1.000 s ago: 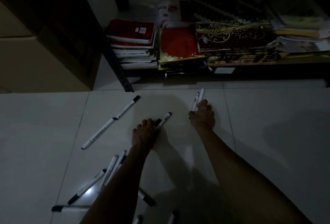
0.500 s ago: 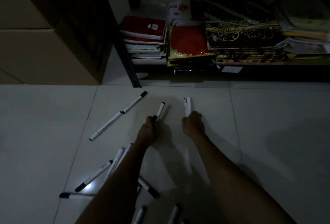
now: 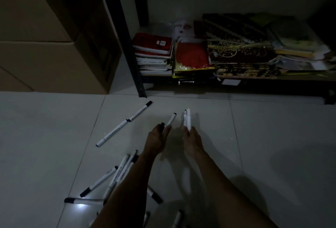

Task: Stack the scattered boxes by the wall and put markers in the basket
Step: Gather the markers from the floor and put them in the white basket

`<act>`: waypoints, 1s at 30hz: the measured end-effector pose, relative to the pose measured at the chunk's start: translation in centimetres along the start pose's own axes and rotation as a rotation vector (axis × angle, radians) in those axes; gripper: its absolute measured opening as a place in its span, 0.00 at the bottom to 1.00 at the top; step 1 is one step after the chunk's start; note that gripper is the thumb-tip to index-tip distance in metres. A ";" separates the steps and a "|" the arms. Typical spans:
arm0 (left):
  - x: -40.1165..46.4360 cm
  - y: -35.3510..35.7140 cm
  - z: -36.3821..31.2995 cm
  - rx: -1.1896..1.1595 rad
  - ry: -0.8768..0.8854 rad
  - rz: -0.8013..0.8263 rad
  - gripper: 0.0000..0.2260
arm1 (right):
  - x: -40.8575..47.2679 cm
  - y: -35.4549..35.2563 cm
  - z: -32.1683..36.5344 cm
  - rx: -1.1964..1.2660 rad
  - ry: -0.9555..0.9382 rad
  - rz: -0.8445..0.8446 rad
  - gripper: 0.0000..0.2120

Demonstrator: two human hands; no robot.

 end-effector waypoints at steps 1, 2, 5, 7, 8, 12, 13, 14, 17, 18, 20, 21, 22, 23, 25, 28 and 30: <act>-0.6 -0.2 -0.8 -0.041 -0.001 -0.009 0.24 | -0.5 -0.5 0.6 0.001 -0.009 -0.003 0.18; -1.6 -0.6 -1.8 -0.064 -0.014 -0.016 0.25 | -1.4 -1.3 1.2 0.003 -0.002 0.001 0.17; -6.2 -2.4 -4.9 -0.110 -0.070 -0.032 0.27 | -6.2 -4.4 2.9 0.031 0.047 0.019 0.13; -9.7 -4.2 -8.5 -0.177 -0.097 -0.027 0.28 | -9.9 -7.3 5.4 0.128 0.063 0.059 0.13; -11.3 -5.3 -10.8 -0.197 -0.097 -0.020 0.29 | -11.6 -8.9 7.0 0.180 0.072 0.082 0.13; -17.4 -10.8 -23.0 -0.270 -0.005 -0.030 0.19 | -18.4 -17.3 15.9 0.304 0.061 0.091 0.10; -19.0 -12.2 -26.2 -0.320 0.000 -0.033 0.16 | -20.2 -19.7 18.6 0.345 0.051 0.083 0.10; -20.3 -13.2 -28.7 -0.368 0.000 -0.029 0.14 | -21.8 -21.6 20.6 0.372 0.028 0.071 0.10; -24.1 -17.2 -37.9 -0.459 0.027 -0.014 0.09 | -26.8 -29.2 28.4 0.408 -0.052 0.020 0.09; -25.6 -18.4 -41.0 -0.484 0.049 -0.005 0.09 | -28.5 -31.7 30.9 0.415 -0.084 0.005 0.10; -27.6 -20.4 -46.4 -0.529 0.093 0.019 0.09 | -31.2 -36.1 35.3 0.428 -0.147 -0.025 0.12; -28.7 -21.5 -49.2 -0.533 0.125 0.026 0.09 | -32.6 -38.2 37.6 0.427 -0.177 -0.040 0.12; -29.6 -22.4 -51.6 -0.528 0.158 0.026 0.10 | -33.8 -40.0 39.5 0.418 -0.205 -0.059 0.11; -30.4 -23.4 -54.0 -0.515 0.192 0.017 0.10 | -35.0 -41.8 41.3 0.408 -0.231 -0.088 0.12; -31.9 -25.7 -58.7 -0.459 0.249 -0.028 0.11 | -37.4 -45.3 45.0 0.379 -0.278 -0.147 0.13; -33.5 -28.6 -64.5 -0.411 0.345 -0.034 0.10 | -39.9 -49.1 49.5 0.358 -0.353 -0.200 0.13; -34.6 -30.2 -68.2 -0.424 0.386 -0.010 0.12 | -41.5 -51.6 52.7 0.376 -0.413 -0.231 0.14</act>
Point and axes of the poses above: each hand's wrist, its own x-axis towards the middle knuckle, its own y-axis out of the palm, z = x × y, the point moved 7 cm from there along x, towards the middle knuckle, and after that the axes turned 11 degrees about -x, right-handed, at the moved point
